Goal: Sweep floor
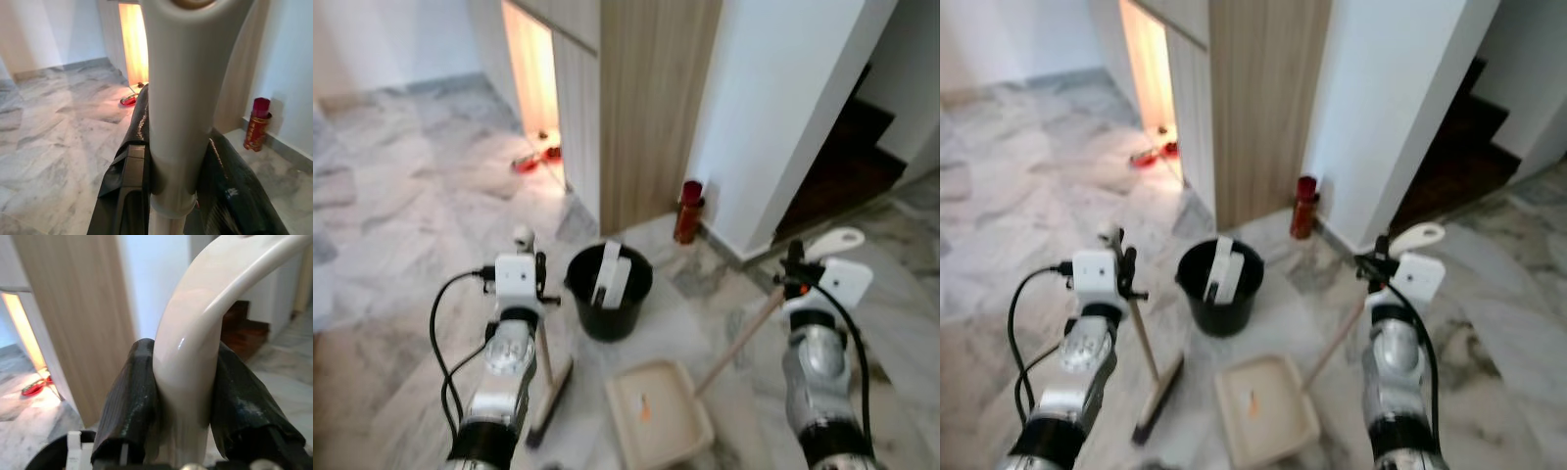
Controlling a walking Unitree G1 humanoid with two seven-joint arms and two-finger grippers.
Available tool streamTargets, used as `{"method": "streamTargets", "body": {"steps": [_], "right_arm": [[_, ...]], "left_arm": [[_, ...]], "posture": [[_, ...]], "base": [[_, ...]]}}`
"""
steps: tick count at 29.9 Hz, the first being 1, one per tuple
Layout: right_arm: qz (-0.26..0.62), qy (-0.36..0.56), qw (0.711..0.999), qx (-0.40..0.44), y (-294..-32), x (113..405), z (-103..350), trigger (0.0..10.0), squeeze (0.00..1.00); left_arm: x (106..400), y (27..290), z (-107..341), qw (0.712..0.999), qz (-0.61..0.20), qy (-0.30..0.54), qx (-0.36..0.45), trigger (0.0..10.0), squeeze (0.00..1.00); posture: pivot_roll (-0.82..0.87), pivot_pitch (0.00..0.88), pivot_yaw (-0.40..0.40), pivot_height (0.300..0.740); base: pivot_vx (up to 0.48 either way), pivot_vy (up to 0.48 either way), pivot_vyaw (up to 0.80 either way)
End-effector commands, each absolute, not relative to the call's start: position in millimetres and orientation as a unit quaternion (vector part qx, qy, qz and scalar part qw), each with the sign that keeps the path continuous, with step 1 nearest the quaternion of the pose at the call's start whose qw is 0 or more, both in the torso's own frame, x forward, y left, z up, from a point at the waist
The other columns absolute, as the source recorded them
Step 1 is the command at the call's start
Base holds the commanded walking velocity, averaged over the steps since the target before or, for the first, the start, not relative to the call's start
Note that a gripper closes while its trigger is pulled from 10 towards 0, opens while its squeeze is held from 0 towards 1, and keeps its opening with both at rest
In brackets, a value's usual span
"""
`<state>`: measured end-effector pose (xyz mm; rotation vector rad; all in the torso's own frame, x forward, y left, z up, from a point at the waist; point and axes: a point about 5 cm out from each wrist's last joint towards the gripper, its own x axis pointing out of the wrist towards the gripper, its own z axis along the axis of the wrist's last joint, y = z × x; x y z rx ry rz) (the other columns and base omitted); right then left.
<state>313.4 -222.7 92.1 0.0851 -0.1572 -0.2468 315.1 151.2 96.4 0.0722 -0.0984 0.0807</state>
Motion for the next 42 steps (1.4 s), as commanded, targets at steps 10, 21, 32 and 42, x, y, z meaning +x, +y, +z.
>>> {"method": "streamTargets", "body": {"steps": [10, 21, 32, 42], "right_arm": [[-0.11, -0.106, 0.988, 0.027, -236, 318, 111, 10.0, 0.0], [-0.128, -0.111, 0.985, 0.021, -251, 311, 110, 10.0, 0.0], [-0.149, -0.098, 0.984, 0.012, -275, 300, 106, 10.0, 0.0], [-0.195, -0.074, 0.978, 0.006, -305, 267, 90, 10.0, 0.0]], "left_arm": [[314, 142, 98, 0.996, 0.057, -0.06, 0.021, 10.0, 0.0], [325, 147, 116, 0.995, 0.029, -0.084, 0.037, 10.0, 0.0], [316, 191, 122, 0.99, 0.092, -0.095, 0.057, 10.0, 0.0], [308, 205, 125, 0.988, 0.101, -0.097, 0.066, 10.0, 0.0]], "posture": [[0.0, 0.018, -0.091, 0.74], [0.0, 0.0, -0.051, 0.74], [0.02, 0.022, -0.055, 0.74], [-0.01, 0.079, -0.046, 0.74]], "base": [[0.0, 0.0, 0.0], [0.0, 0.0, 0.0], [0.0, 0.0, 0.0], [0.0, 0.0, 0.0]]}}
